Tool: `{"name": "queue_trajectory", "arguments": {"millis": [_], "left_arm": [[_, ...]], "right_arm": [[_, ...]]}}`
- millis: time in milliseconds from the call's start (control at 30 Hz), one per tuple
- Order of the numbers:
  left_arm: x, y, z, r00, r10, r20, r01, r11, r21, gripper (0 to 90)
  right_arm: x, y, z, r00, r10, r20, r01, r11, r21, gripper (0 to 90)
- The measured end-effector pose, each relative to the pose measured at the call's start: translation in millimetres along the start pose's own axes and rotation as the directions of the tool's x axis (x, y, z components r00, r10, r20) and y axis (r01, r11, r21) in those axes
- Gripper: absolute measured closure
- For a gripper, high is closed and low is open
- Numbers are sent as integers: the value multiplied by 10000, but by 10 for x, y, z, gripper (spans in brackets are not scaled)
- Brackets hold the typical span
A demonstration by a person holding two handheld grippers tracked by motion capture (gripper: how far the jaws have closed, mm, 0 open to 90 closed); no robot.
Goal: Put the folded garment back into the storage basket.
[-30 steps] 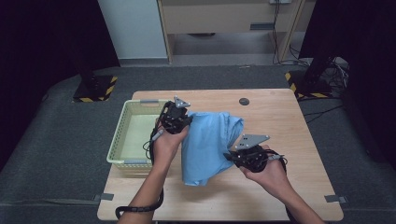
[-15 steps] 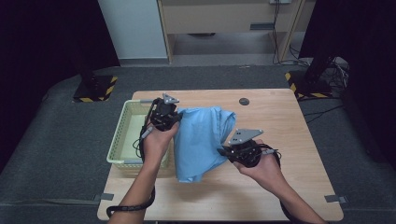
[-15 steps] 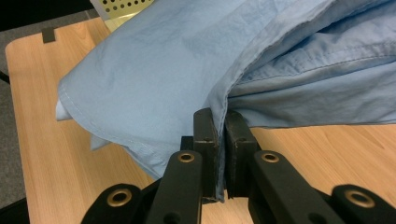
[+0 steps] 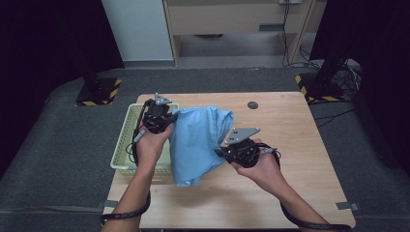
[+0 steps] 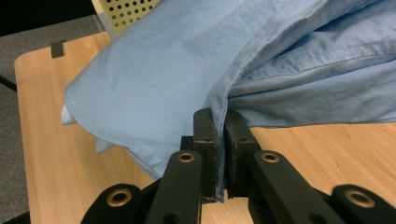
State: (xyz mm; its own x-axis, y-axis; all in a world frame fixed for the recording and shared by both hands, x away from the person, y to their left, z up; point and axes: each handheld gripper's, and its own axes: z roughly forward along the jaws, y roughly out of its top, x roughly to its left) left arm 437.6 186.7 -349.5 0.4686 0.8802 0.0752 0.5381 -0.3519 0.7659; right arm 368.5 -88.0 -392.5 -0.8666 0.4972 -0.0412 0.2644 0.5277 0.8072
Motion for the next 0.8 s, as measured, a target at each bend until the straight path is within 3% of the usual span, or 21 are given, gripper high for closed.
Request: {"name": "queue_trajectory", "arguments": {"millis": [233, 500, 800], "left_arm": [[128, 4, -73, 9998, -113, -164, 113, 9999, -8, 847], [291, -61, -112, 9989, -403, -249, 403, 9992, -9, 847], [476, -59, -212, 9983, -438, -381, 432, 9989, -155, 848]], "right_arm": [[12, 127, 72, 9998, -156, -92, 156, 9999, -9, 855], [-5, 218, 196, 9993, 84, -362, -84, 10000, -16, 856], [26, 353, 313, 9988, -27, -480, 25, 10000, -41, 856]]}}
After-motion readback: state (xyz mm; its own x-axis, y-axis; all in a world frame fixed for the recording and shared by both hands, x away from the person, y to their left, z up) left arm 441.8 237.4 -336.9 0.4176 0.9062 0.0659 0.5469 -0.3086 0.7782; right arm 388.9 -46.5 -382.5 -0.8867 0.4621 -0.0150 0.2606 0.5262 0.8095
